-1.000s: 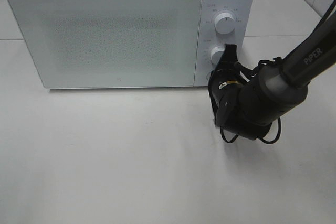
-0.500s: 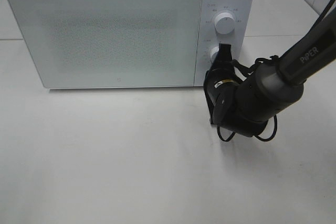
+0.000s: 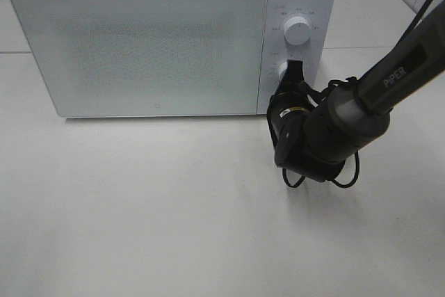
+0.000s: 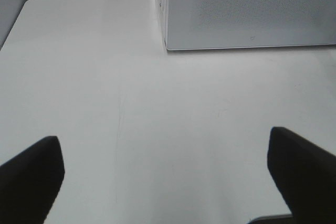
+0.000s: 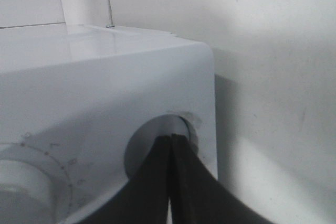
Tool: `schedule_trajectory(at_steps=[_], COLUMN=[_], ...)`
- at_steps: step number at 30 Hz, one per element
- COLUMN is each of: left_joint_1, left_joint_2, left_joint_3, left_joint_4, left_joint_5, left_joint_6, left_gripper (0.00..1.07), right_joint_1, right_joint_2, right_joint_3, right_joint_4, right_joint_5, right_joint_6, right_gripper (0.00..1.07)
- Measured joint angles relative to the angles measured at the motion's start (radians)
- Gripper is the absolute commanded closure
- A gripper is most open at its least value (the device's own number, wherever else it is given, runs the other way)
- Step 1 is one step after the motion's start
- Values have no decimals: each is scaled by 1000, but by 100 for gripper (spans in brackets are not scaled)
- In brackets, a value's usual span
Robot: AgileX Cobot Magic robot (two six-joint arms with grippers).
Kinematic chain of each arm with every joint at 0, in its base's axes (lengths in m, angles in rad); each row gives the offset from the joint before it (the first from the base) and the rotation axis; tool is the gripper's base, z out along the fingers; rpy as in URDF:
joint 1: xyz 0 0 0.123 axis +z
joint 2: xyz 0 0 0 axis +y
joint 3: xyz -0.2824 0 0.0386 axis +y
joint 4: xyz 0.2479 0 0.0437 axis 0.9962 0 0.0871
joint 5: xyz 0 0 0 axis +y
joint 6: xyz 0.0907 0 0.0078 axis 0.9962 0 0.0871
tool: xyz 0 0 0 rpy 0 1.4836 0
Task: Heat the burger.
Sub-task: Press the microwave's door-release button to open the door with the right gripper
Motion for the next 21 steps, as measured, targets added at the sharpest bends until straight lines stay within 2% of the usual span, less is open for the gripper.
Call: schedule_trajectory(at_steps=[21], left_joint_1=[0], left_joint_2=[0], left_joint_3=[0], left_joint_4=[0], left_joint_5=[0], left_joint_6=[0], left_gripper=[9], right_joint_1=[-12], right_joint_2=[10], right_joint_3=[-38], right_joint_4=[48], right_joint_5=[30], right_joint_6=[-35], right_gripper=[106])
